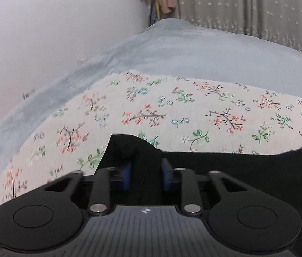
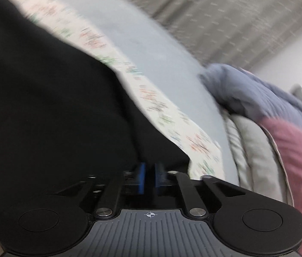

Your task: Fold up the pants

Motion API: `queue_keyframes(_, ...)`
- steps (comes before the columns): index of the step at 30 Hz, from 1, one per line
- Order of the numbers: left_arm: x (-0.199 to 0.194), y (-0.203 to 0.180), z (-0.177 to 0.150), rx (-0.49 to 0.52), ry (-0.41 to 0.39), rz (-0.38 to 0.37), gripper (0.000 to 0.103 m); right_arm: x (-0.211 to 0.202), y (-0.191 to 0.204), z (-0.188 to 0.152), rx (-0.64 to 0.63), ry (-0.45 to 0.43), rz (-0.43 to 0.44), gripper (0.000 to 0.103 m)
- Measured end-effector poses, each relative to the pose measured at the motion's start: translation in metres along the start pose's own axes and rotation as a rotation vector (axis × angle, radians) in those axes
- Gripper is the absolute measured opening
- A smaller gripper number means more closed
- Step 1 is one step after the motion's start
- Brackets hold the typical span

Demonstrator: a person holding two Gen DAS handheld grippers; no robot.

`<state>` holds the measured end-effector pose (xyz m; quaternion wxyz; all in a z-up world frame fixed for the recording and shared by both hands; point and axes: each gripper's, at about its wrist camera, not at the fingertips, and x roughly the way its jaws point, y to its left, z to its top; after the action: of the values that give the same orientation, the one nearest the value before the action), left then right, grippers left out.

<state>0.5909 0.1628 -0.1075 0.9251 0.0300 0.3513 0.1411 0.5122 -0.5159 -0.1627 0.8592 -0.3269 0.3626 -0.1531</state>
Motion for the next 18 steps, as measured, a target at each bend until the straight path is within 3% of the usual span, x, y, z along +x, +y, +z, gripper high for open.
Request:
queue_keyframes(1,0.0,0.002,0.001,-0.005,0.001,-0.011,0.008,0.002,0.002,0.005,-0.011,0.004,-0.004,0.003)
queue_keyframes(9,0.002,0.009,0.015,-0.039,-0.026,0.066,0.006,0.01,-0.062,0.014,0.344,0.011,-0.108,0.002)
queue_keyframes(18,0.007,0.008,0.026,-0.102,-0.063,0.096,0.006,0.01,-0.1,0.054,0.46,-0.038,-0.197,0.001)
